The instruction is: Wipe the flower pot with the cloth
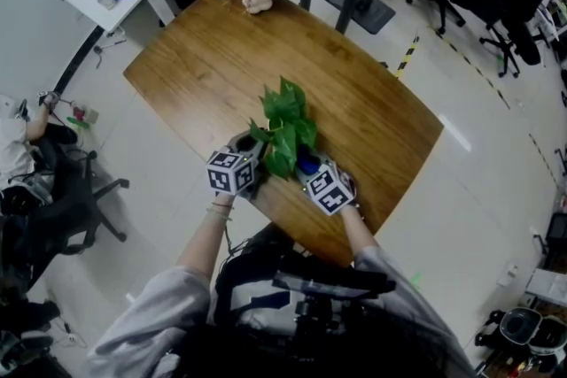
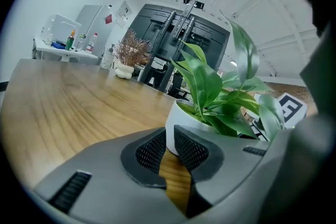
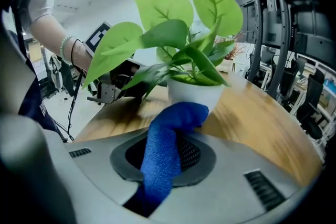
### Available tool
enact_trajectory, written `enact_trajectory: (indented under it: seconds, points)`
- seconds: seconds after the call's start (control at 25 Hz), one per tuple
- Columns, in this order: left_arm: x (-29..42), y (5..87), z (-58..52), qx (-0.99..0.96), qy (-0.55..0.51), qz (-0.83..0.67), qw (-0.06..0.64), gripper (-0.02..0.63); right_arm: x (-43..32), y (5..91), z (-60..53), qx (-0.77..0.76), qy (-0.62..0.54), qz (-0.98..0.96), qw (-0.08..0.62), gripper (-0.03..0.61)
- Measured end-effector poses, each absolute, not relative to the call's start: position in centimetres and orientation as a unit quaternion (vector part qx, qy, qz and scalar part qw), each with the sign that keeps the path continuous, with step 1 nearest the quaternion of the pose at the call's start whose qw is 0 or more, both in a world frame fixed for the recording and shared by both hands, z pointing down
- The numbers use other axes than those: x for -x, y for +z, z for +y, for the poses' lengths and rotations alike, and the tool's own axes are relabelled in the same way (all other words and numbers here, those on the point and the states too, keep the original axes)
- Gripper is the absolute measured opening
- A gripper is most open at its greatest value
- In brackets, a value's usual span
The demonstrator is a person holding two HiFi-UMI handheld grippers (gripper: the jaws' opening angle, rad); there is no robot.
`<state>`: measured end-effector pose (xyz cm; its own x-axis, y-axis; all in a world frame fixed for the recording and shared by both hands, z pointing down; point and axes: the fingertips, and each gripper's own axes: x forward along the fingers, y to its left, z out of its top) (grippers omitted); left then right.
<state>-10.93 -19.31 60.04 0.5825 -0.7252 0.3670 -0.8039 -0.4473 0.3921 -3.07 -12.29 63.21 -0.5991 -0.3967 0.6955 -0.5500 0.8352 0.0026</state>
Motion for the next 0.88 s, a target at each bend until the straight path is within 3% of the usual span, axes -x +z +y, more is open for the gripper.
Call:
enact_trajectory:
  seconds: [0.52, 0.88]
  points:
    - [10.5, 59.8, -16.3, -0.822, 0.006, -0.488, 0.293, 0.055, -2.6, 62.1, -14.8, -0.304, 0.08, -0.875, 0.368, 0.069]
    - [10.4, 59.0, -16.9, -0.825, -0.002, -0.486, 0.289, 0.055, -1.0, 59.0, -18.9, -0.259, -0.007, -0.885, 0.387, 0.069]
